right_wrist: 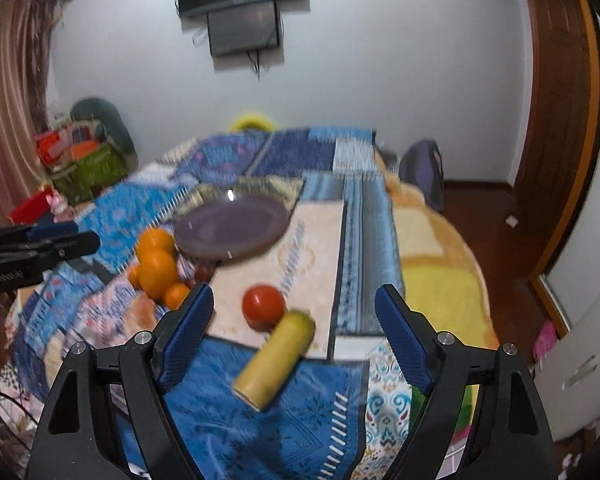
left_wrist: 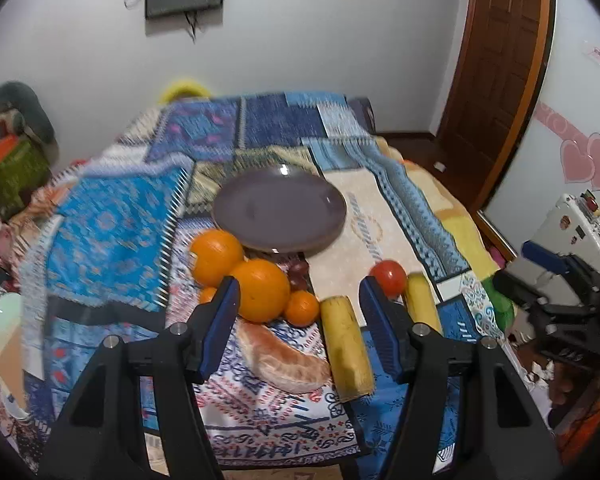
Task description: Organize fruits
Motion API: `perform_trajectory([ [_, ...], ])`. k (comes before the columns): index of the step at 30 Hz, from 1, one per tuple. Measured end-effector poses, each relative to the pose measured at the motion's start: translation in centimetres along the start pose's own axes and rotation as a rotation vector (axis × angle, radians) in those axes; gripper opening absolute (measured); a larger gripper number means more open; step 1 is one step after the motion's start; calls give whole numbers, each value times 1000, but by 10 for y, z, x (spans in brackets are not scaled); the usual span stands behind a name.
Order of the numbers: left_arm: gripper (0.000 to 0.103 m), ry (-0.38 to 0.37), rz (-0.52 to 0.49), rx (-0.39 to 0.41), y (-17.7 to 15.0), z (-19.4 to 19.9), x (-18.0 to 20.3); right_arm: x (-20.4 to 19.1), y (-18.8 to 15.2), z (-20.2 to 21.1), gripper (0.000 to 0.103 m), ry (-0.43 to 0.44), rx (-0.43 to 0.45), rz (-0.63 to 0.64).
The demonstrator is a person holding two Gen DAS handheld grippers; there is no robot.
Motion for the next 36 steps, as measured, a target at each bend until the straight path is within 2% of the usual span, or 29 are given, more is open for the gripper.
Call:
perform_trajectory([
  [7,71,-11,-19,-129,-14,-44,7,6,-25,-43,81,18,-129,-26],
  [10,71,-26,-28,-189,-23,-63,12,5,-34,-60,81,37,-186,-34],
  [15,71,-41,-58,-241,-36,-80,21,2,-51,-83,81,92,-289,-70],
  [16,71,-50,-61,-250,-38,-83,23,1,-53,-87,80,92,-299,-69],
  [19,71,-65,-75,-269,-43,-89,30,-1,-58,-96,66,80,-322,-43],
  [22,70,-70,-87,-281,-47,-94,35,-3,-62,-102,59,122,-340,-56],
  [26,63,-89,-84,-308,-54,-101,41,-7,-59,-102,50,140,-333,-38],
  [28,53,-99,-77,-323,-56,-105,43,-6,-60,-101,48,136,-330,-23],
  [30,48,-102,-71,-338,-60,-110,44,-3,-59,-99,44,135,-331,-26],
  [32,48,-96,-69,-339,-61,-114,45,2,-60,-96,38,130,-331,-25],
  [36,42,-100,-45,-352,-63,-121,43,14,-61,-92,34,111,-337,-24],
])
Point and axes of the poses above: each gripper's, at about its wrist camera, not at the fingertips, and z roughly against the way its jaws point, x to its right, y to its top, the point moved 9 cm from there along -z, roughly the way its jaws point, and after that the axes turned 4 degrees about -x, right-handed, at the moved point
